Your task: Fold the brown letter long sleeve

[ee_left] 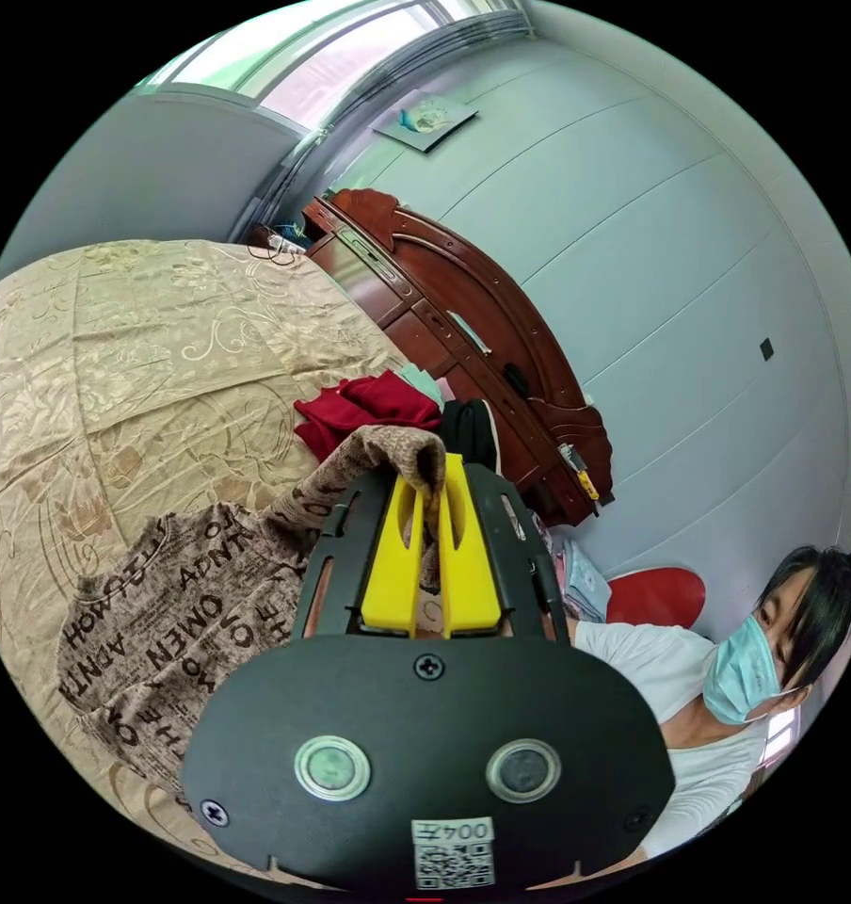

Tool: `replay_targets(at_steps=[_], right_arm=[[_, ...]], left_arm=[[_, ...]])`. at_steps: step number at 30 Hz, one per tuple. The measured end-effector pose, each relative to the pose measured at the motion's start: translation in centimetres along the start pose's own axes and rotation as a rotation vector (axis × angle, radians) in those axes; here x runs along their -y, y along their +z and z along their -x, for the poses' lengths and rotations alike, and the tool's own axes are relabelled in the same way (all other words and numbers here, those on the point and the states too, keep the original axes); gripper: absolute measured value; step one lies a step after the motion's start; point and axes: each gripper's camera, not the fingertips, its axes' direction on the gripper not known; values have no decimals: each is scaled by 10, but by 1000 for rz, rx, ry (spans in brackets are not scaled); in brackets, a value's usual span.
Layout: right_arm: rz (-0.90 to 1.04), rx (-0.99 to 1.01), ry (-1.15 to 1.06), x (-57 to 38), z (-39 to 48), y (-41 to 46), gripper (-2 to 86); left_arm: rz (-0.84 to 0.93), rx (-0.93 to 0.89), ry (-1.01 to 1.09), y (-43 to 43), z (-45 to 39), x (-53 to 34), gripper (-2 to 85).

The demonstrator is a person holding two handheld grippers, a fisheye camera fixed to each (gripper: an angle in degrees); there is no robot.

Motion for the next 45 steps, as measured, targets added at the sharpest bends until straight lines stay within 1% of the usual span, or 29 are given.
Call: replay_targets(at_steps=[2,4,6,10,14,18,19,21,22,23,24,26,28,29,30,31,32,33,34,35,36,37,38,40,41,42,43,44,45], right_arm=[[27,-89,-43,-11,14,14,5],[81,-117,-92,-20,27,30,10],[140,-94,-103,-29,31,45,20],[201,-39,-28,-57,16,56,58],[184,18,39,-98,-4,42,59],[135,67,62,-126,-11,16,44],[123,106,70,-131,-13,8,39],[131,190,77,-134,-15,2,37],[132,264,99,-132,-19,2,38],[114,355,149,-128,-27,3,39],[105,403,179,-125,-32,5,40],[70,566,342,-113,-62,24,50],[36,653,458,-106,-85,45,53],[22,665,505,-100,-97,58,60],[20,659,517,-97,-102,64,64],[17,643,532,-89,-109,76,65],[21,636,530,-78,-115,88,68],[32,634,524,-71,-118,94,70],[60,625,504,-53,-123,108,73],[93,626,468,-30,-127,122,77],[114,626,447,-18,-129,130,78],[158,611,402,7,-130,145,80],[205,592,343,32,-129,159,81],[273,559,271,62,-123,182,81],[314,549,229,76,-115,197,81],[334,549,220,80,-111,205,81],[361,568,223,85,-106,219,81],[356,602,242,85,-101,229,81],[354,612,251,84,-98,233,82]], left_arm=[[37,-21,40,5,5,-4,42],[73,-61,54,14,15,-16,42],[90,-77,23,28,34,-37,42],[101,-92,-67,44,70,-78,42],[72,-150,-121,49,104,-133,43],[49,-137,-121,37,119,-177,45],[45,-133,-118,34,121,-183,45],[72,-30,-130,26,133,-204,48],[81,1,-143,25,137,-208,50],[115,67,-192,25,146,-217,55],[151,132,-244,26,154,-224,62],[192,181,-282,28,159,-232,76],[193,244,-312,24,156,-234,84],[168,300,-331,17,149,-234,84],[102,368,-331,9,135,-231,82],[60,392,-320,6,127,-230,80],[-21,410,-274,5,109,-226,73],[-63,398,-202,14,93,-221,64],[-66,388,-163,21,86,-218,58],[-52,379,-78,41,74,-213,48],[-1,382,-24,64,70,-212,41],[23,382,-22,74,70,-213,37],[16,386,-37,83,66,-218,33],[-107,432,-20,72,46,-233,28],[-214,531,-27,55,33,-247,25],[-297,667,-69,36,27,-262,23],[-333,741,-112,25,28,-269,21],[-380,855,-199,4,35,-284,18],[-406,884,-274,-17,46,-297,13]])
